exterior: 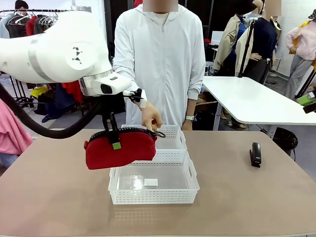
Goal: Distribute items into two baskets.
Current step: Place the picked Pencil pouch into the Organizing basket as instructed by the person.
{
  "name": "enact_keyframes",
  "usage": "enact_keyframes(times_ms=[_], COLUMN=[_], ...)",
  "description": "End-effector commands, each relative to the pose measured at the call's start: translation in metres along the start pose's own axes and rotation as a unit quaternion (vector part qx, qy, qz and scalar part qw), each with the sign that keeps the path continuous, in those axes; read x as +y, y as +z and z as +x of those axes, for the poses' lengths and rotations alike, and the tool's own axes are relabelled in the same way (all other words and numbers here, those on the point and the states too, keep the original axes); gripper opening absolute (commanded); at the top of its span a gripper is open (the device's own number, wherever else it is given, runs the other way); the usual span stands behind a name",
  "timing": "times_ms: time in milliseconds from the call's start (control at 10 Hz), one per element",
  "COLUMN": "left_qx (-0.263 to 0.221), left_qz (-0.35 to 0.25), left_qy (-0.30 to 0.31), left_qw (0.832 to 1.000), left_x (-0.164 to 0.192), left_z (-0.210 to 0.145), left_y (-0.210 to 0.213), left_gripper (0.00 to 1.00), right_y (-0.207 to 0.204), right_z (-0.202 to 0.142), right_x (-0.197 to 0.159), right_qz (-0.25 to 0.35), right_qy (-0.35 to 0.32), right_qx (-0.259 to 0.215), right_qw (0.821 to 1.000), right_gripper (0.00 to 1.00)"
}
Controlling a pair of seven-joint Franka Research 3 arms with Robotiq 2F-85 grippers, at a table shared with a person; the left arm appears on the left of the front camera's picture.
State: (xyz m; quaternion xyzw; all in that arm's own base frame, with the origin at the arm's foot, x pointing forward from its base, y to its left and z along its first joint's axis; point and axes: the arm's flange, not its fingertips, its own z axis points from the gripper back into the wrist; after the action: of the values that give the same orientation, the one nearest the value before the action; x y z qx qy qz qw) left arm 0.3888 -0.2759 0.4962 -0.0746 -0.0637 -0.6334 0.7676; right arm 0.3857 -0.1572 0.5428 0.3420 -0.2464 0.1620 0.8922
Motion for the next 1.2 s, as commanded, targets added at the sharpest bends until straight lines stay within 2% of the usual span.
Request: enact_keyframes(times_ms=[0,600,1100], left_qx=[0.003,0.016,0.000], left_qz=[0.011,0.013,-0.004], left_qy=[0.007,-0.021,-0.032], left_qw=[1.000,1.000,0.999], left_x=[0.013,0.005,0.010], left_z=[0.020,0.069,0.076], left_y=[-0.008,-0.050,-0.089], left_gripper=[0.00,0.00,0.00], right_y=[0.000,0.000,0.000], right_z=[0.001,0.001,0.001], right_x=[0.001,0.001,0.001], right_qz=[0.001,0.001,0.001], right_qy=[0.004,0.004,0.004], right_qx=[-0.005,-0.005,-0.005], right_qw=[1.000,1.000,1.000], right_gripper=[1.00,1.00,1.00])
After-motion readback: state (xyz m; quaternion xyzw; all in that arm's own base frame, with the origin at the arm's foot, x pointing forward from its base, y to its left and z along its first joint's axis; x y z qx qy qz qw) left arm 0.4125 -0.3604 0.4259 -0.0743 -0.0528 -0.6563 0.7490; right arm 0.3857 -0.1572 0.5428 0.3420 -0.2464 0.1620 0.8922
